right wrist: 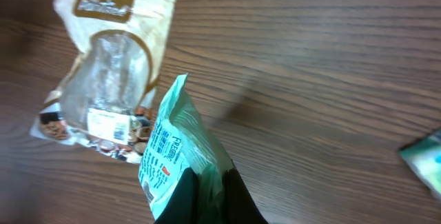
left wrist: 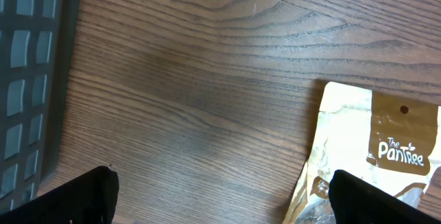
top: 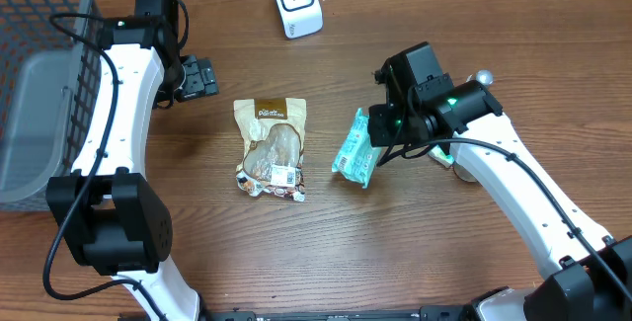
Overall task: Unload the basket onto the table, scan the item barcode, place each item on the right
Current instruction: 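Lift the wipes pack and carry it toward the white scanner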
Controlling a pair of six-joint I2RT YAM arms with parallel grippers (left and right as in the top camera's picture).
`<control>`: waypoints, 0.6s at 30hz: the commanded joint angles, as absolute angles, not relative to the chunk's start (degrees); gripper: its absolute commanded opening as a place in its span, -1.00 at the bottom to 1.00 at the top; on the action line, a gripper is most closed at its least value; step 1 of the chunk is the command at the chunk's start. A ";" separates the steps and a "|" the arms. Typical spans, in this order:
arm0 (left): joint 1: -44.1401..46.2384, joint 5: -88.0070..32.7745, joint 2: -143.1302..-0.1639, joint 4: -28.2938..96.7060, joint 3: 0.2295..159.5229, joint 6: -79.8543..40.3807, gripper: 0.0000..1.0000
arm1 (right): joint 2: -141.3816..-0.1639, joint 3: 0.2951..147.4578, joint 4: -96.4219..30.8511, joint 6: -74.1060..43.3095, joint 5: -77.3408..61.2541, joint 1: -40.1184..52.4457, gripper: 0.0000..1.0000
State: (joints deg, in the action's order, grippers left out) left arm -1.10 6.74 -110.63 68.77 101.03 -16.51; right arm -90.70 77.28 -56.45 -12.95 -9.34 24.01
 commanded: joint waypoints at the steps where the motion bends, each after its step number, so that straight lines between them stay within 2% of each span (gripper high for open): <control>1: -0.71 7.49 -109.78 68.73 101.95 -16.29 0.99 | -90.61 77.19 -55.07 -13.50 -14.66 24.10 -0.92; 18: -0.71 7.49 -109.78 68.73 101.95 -16.27 0.99 | -90.61 77.25 -53.28 -13.54 -15.68 24.10 -0.93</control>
